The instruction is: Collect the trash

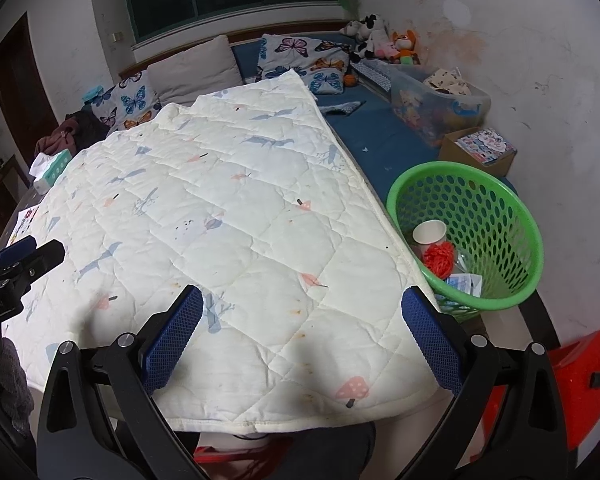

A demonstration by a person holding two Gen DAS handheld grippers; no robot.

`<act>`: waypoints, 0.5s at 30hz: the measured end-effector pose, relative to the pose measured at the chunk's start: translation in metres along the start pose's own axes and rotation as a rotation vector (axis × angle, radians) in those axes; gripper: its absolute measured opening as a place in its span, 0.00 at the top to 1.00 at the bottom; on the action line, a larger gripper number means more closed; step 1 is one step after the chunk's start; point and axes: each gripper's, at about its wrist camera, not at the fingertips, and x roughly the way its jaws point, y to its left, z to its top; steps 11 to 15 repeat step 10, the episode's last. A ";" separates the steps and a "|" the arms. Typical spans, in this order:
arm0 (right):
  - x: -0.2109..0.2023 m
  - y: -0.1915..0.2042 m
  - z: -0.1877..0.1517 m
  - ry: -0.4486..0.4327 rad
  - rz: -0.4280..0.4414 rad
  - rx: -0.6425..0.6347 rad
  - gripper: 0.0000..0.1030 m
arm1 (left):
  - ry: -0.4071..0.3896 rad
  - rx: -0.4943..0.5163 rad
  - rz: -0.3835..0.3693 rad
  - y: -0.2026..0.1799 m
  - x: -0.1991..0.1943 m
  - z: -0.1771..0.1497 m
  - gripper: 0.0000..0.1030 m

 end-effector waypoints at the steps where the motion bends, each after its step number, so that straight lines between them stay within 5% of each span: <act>1: 0.000 0.000 0.000 0.000 0.002 0.000 0.04 | 0.000 -0.001 0.004 0.000 0.000 0.000 0.07; 15: 0.001 0.003 0.001 0.000 0.007 -0.008 0.04 | 0.005 -0.025 0.018 0.005 0.000 0.000 0.07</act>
